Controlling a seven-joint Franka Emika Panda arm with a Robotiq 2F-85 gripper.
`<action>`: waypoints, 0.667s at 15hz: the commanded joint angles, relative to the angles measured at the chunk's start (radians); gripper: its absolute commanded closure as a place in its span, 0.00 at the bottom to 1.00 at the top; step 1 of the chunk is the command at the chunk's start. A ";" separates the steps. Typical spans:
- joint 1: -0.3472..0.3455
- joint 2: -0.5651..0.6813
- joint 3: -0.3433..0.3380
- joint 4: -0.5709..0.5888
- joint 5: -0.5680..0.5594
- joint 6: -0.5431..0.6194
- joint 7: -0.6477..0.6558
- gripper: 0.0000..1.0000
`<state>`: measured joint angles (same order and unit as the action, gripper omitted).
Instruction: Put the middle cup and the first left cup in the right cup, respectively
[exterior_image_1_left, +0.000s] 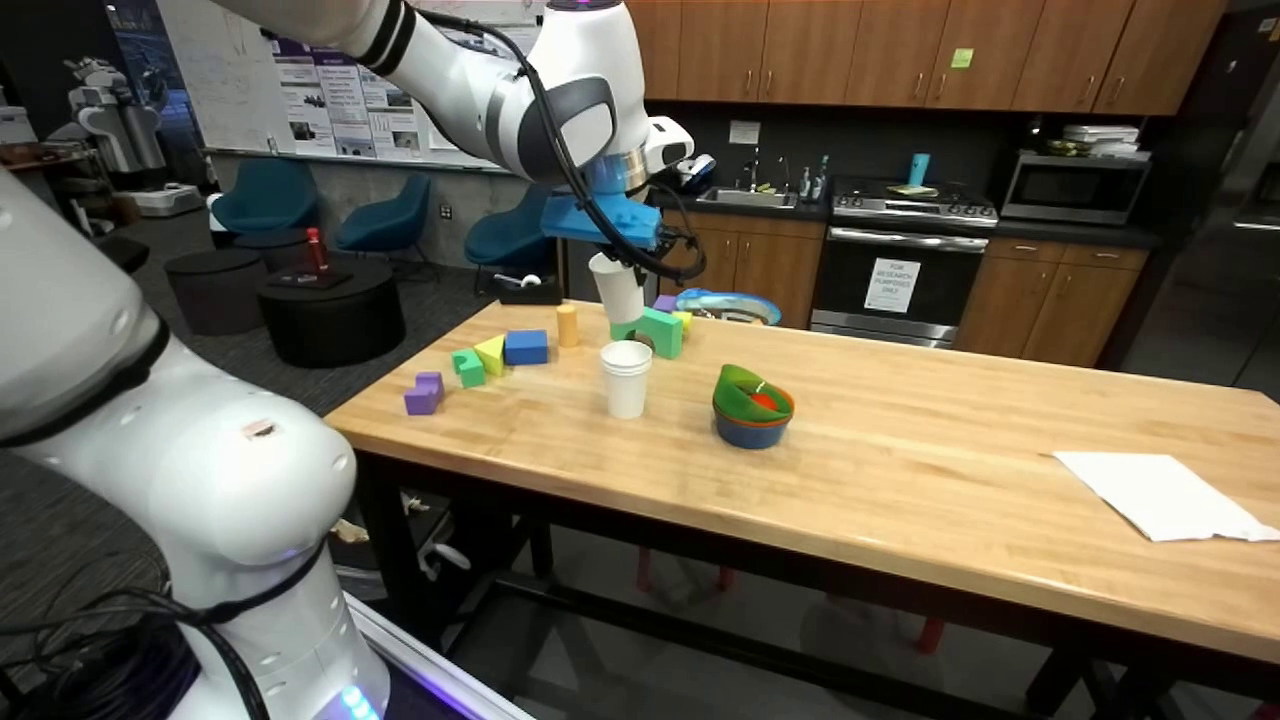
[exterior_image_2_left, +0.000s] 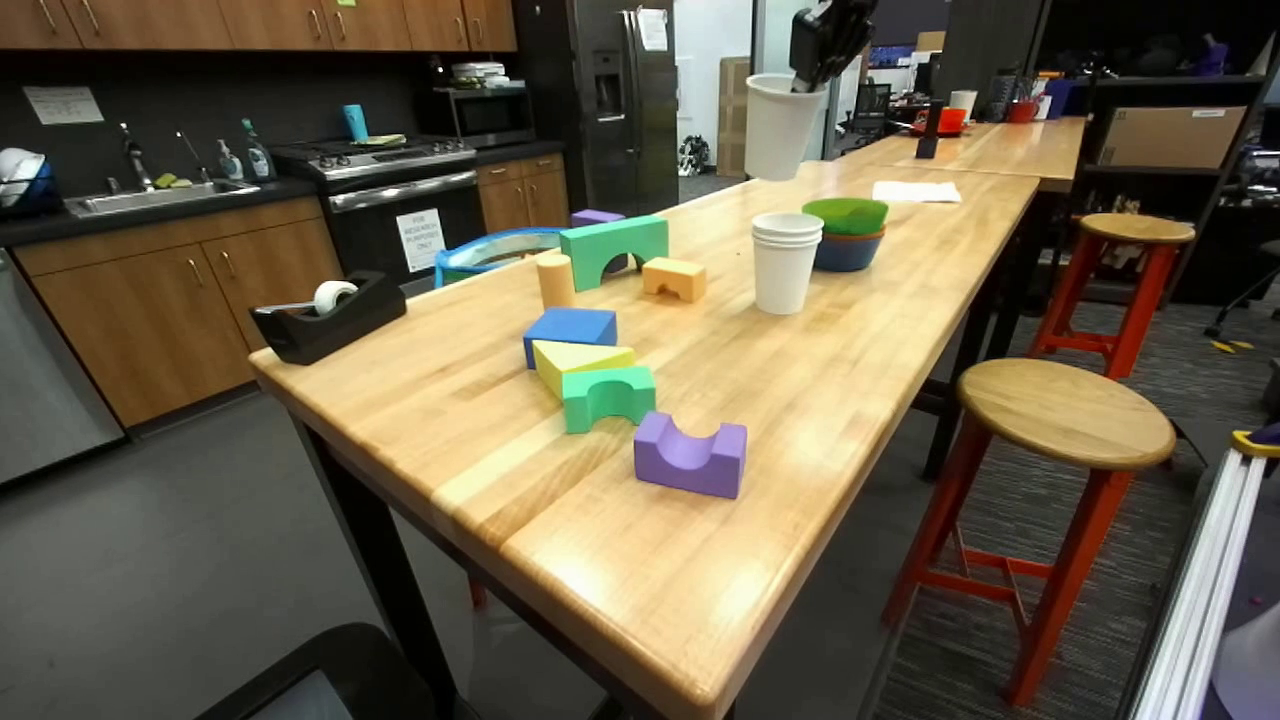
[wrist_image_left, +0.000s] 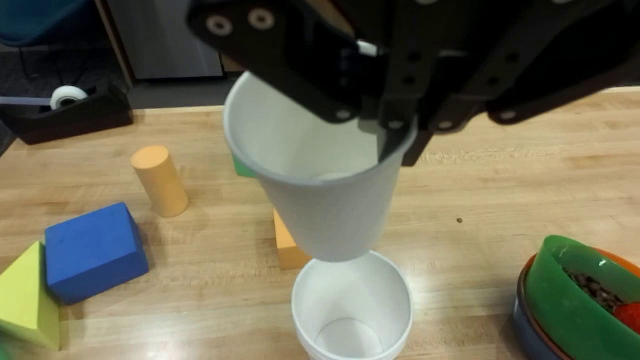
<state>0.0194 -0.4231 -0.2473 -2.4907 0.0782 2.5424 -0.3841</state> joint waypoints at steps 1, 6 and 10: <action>-0.009 0.028 -0.004 -0.003 0.014 -0.003 -0.011 0.99; -0.019 0.044 -0.007 -0.023 0.018 0.003 -0.012 0.99; -0.022 0.046 -0.010 -0.050 0.025 0.012 -0.016 0.99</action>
<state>0.0061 -0.3779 -0.2566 -2.5236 0.0828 2.5441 -0.3840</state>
